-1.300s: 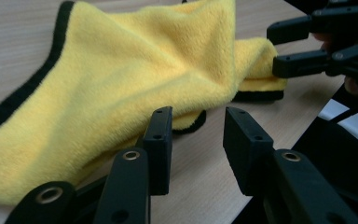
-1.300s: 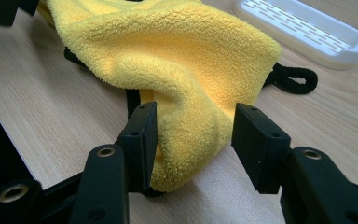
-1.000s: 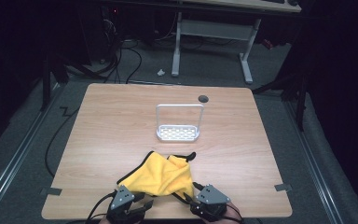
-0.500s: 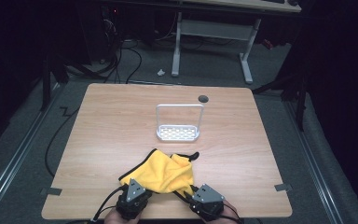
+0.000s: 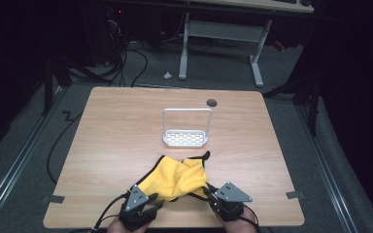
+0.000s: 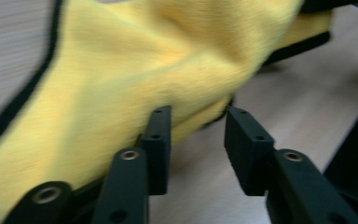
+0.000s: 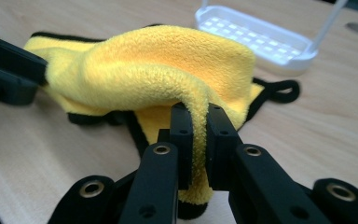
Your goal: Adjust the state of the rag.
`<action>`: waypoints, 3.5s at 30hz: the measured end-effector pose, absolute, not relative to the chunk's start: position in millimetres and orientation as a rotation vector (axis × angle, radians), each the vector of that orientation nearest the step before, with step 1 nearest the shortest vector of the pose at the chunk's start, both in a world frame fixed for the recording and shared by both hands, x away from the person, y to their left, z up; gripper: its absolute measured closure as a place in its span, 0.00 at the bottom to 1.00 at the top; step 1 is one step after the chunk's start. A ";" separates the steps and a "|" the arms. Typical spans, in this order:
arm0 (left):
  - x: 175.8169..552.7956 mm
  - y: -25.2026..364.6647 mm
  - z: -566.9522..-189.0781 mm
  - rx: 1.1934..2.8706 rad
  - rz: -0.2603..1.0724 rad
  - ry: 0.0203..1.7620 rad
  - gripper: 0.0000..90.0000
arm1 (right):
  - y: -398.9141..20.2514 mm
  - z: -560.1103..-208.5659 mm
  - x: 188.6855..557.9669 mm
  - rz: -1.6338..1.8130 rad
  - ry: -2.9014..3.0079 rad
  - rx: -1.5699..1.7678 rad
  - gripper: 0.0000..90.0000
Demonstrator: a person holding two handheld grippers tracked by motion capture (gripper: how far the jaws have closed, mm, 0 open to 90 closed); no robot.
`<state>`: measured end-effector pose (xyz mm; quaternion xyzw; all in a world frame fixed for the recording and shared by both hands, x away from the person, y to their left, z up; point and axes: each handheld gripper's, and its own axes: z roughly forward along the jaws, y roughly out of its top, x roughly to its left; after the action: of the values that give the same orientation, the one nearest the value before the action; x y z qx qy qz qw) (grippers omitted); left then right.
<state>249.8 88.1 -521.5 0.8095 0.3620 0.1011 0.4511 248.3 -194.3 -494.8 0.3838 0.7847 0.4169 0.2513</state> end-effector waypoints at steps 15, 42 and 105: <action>268.1 64.3 -532.1 2.096 0.446 0.927 0.62 | -180.0 -502.0 242.6 1.128 2.213 0.982 0.93; 284.6 131.9 -451.4 1.866 0.577 0.894 0.94 | -220.7 -429.9 272.8 1.218 1.933 1.079 0.85; 254.1 129.8 -509.3 2.082 0.282 0.848 0.96 | -281.7 -529.8 337.0 0.698 1.881 1.441 0.94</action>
<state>254.1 129.8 -509.3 0.8322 0.3391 0.1127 0.4239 337.0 -281.7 -529.8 0.5507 0.7190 0.2667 0.3297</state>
